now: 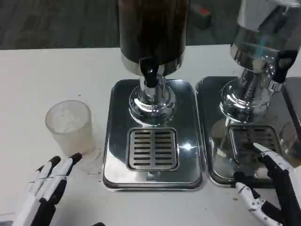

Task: Grasp the cup under the faucet to collect the drink, then remove the cup.

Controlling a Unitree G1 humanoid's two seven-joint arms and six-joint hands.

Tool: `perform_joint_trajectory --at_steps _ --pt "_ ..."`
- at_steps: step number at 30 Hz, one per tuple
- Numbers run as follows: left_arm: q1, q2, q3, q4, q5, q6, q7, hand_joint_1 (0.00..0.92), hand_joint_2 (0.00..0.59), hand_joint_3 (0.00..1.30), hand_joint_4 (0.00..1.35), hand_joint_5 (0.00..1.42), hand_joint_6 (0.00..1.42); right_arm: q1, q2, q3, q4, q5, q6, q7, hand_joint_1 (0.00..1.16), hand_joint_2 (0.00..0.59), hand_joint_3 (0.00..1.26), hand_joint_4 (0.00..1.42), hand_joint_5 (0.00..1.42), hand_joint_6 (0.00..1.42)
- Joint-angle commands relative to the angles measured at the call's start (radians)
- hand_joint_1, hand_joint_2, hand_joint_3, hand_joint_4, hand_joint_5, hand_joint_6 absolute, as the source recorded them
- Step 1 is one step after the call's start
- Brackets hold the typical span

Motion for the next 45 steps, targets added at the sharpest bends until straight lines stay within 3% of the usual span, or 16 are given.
perform_joint_trajectory --at_steps 1,13,29,45 --pt "-0.003 0.002 -0.003 0.002 -0.011 0.008 -0.014 0.000 0.064 0.06 0.00 0.00 0.02 0.004 0.001 -0.011 -0.009 0.009 -0.008 0.009 0.34 0.405 0.25 0.21 0.27 0.42" --pt "-0.010 0.020 0.005 0.010 -0.037 0.002 -0.043 0.000 0.063 0.05 0.00 0.00 0.03 0.001 0.017 -0.002 0.001 0.010 -0.011 0.007 0.34 0.412 0.26 0.22 0.28 0.42" --pt "-0.035 -0.002 0.060 -0.006 -0.115 -0.030 -0.030 0.000 0.038 0.00 0.00 0.04 0.07 -0.010 0.029 0.001 0.017 0.016 -0.012 0.008 0.33 0.407 0.27 0.23 0.29 0.42" --pt "-0.206 -0.015 0.072 0.069 -0.245 0.038 -0.129 0.000 0.000 0.00 0.00 0.10 0.13 -0.026 0.035 0.000 0.021 0.021 -0.008 0.023 0.33 0.407 0.28 0.26 0.31 0.42"
